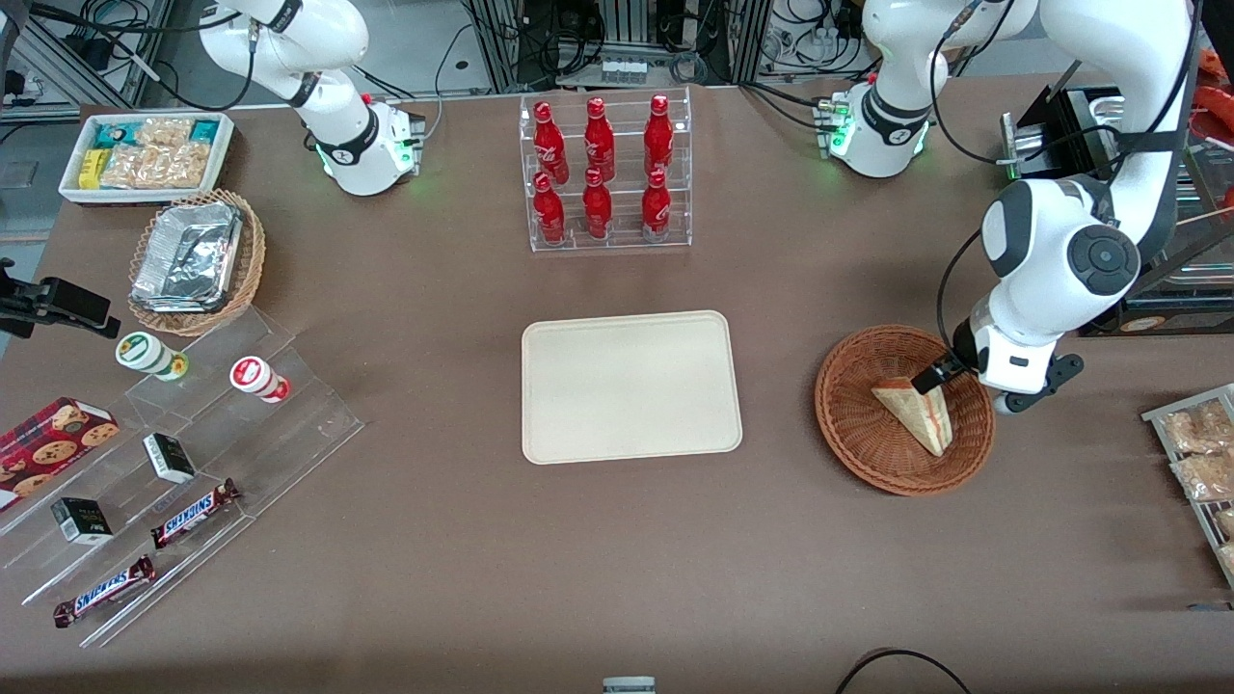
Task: Place sandwich from basket to tray
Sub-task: 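Lower the left gripper and close it on the wrapped sandwich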
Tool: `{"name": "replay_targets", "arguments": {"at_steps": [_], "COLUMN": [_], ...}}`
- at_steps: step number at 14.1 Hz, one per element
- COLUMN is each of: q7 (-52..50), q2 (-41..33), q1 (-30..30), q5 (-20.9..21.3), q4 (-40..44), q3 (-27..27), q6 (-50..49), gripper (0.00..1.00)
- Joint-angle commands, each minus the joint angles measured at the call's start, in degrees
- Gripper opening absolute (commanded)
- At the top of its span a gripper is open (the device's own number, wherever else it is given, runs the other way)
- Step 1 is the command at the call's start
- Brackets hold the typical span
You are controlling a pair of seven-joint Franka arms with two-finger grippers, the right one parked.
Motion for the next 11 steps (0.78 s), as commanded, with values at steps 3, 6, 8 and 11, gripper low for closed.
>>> {"name": "replay_targets", "arguments": {"at_steps": [3, 6, 8, 11], "q7": [-8.3, -9.1, -9.0, -9.1], "q2": [3.3, 5.1, 6.4, 8.2], "q1": [-0.7, -0.8, -0.8, -0.7], "q5": [-0.2, 0.0, 0.1, 1.7], "q4": [0.2, 0.2, 0.2, 0.2], "q3": [-0.4, -0.3, -0.3, -0.2], "q6": [4.5, 6.5, 7.4, 9.1], "gripper": [1.0, 1.0, 1.0, 1.0]}}
